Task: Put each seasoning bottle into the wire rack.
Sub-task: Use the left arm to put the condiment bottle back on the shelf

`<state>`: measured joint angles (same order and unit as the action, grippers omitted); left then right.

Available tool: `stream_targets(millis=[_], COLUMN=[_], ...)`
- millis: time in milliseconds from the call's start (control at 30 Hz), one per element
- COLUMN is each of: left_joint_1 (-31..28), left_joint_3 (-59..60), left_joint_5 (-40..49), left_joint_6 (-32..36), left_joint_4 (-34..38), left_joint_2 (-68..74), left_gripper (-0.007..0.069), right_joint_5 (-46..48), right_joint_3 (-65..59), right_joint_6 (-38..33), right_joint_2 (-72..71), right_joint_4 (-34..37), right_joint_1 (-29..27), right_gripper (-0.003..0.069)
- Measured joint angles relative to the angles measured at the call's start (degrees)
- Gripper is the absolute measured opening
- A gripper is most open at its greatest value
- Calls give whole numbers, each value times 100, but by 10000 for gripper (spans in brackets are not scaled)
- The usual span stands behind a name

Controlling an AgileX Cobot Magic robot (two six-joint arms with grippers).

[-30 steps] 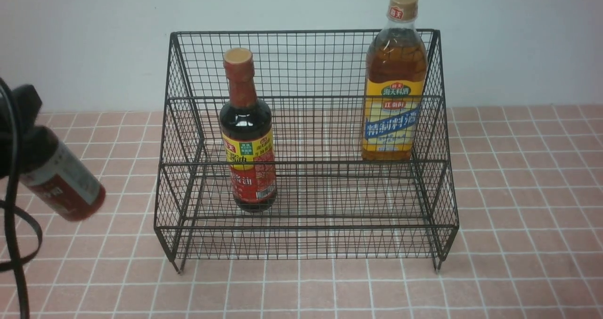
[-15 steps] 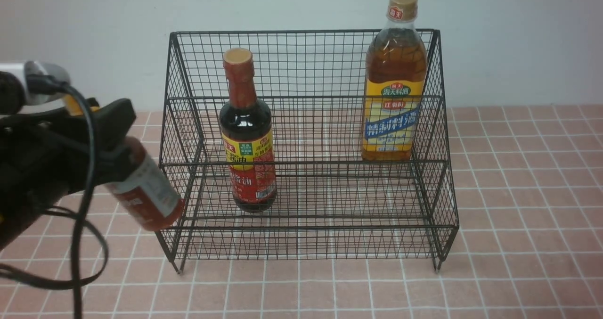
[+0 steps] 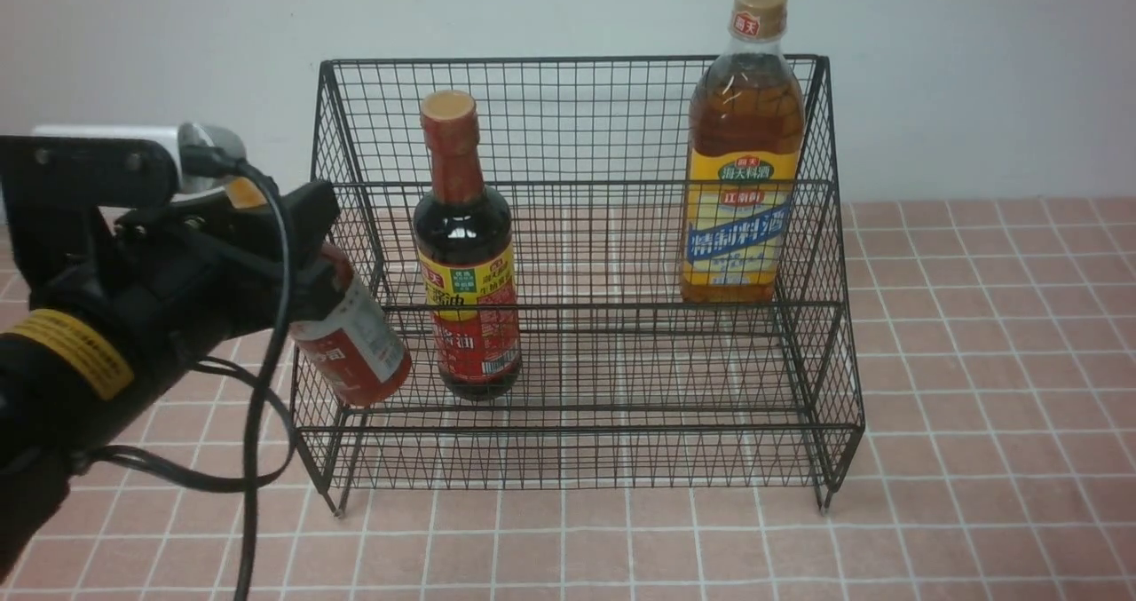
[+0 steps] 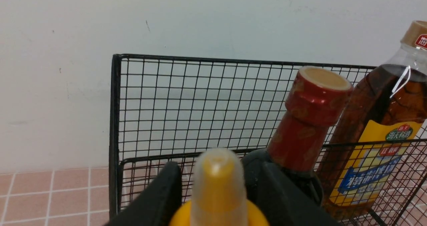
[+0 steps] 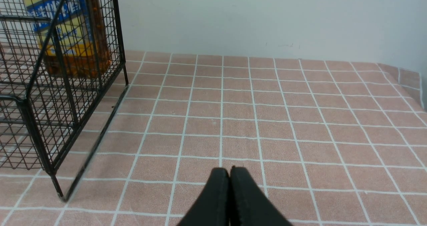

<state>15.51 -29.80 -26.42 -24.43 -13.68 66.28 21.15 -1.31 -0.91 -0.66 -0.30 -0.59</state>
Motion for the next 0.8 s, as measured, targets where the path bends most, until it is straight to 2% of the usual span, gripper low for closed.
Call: stream_targets(millis=[467, 800], left_joint_1=[5, 5], left_joint_3=[0, 0], left_joint_5=[-86, -88], left_joint_6=[519, 555], left_joint_4=[-248, -552], left_joint_2=[786, 1317], left_gripper=[266, 266], right_joint_5=[0, 0], right_joint_3=[0, 0], right_joint_6=[0, 0], right_joint_2=[0, 0], right_joint_4=[0, 0], right_joint_1=[0, 0], right_gripper=[-13, -13])
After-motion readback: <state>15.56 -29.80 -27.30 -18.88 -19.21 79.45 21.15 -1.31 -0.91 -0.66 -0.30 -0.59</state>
